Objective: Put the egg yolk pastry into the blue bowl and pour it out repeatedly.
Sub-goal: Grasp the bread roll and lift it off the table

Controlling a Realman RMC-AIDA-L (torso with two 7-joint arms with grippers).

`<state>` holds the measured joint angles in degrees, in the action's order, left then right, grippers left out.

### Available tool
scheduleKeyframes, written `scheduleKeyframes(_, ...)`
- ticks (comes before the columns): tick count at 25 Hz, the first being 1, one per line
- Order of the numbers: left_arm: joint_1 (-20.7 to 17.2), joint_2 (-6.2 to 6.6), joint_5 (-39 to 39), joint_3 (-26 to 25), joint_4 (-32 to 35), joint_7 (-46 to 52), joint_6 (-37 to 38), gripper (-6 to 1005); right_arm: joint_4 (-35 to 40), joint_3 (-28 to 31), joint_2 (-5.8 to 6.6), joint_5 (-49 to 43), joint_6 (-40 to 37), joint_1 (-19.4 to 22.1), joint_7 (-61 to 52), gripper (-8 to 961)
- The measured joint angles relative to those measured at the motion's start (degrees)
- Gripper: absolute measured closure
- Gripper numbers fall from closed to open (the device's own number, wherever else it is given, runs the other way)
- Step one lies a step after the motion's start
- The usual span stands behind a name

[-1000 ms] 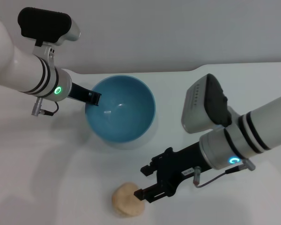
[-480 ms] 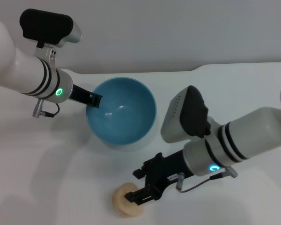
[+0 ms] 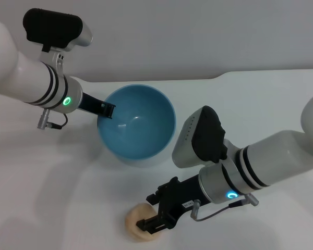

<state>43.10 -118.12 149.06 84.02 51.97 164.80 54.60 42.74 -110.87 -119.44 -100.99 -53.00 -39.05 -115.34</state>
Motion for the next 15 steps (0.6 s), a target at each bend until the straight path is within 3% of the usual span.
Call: scheduleKeyframes(15,0.1,-0.01,0.0,0.0,0.2,0.0,-0.4,1001,-0.7,-3.1,0.01,1.7,2.1,0.2,0.3,433)
